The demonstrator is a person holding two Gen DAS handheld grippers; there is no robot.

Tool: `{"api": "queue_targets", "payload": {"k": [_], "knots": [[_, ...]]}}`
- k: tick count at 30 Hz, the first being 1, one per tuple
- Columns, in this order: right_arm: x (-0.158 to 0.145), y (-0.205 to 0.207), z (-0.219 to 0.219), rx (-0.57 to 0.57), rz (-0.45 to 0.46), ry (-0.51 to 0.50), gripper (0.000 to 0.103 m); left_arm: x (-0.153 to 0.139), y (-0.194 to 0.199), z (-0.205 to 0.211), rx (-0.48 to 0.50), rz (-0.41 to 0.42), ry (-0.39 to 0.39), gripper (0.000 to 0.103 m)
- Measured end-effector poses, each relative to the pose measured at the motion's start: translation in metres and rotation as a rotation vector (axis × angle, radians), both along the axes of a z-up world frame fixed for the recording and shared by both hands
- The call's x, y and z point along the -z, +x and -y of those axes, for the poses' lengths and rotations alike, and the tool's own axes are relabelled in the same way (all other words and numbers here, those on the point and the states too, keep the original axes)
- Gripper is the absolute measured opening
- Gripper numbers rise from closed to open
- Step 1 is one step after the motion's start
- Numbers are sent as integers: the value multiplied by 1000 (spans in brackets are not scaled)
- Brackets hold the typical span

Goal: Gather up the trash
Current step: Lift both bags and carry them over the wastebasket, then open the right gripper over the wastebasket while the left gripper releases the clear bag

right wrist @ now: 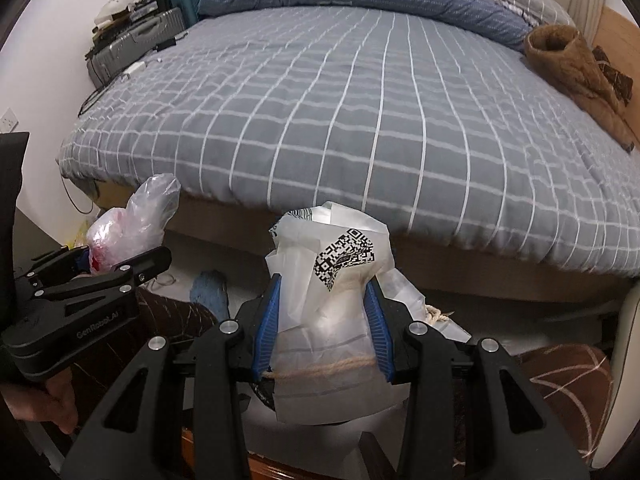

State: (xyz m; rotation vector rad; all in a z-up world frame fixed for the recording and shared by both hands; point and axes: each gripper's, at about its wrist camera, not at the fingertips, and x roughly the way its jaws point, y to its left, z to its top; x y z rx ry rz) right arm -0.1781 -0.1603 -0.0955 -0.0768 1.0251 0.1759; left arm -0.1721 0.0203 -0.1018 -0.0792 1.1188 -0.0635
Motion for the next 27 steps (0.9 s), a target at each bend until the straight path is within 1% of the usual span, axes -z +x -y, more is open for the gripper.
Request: {"api": "queue_targets", "payload": {"k": [2, 5, 7, 10, 15, 21, 23, 27], "knots": [[8, 0, -1, 2, -11, -7, 39, 7, -1, 1, 5, -5, 9, 51], [23, 3, -2, 9, -46, -2, 39, 20, 2, 1, 5, -36, -5, 51], [32, 5, -4, 5, -54, -21, 39, 30, 4, 1, 12, -46, 6, 51], [47, 8, -2, 11, -89, -21, 39, 46, 9, 0, 12, -78, 3, 51], [71, 16, -3, 12, -123, -58, 39, 68, 18, -3, 4, -118, 8, 51], [100, 29, -6, 14, -187, -56, 39, 91, 30, -6, -1, -162, 11, 51], [110, 35, -9, 11, -208, -52, 39, 95, 32, -9, -7, -173, 6, 51], [124, 42, -16, -3, -241, -47, 40, 94, 33, -16, -26, -171, 14, 51]]}}
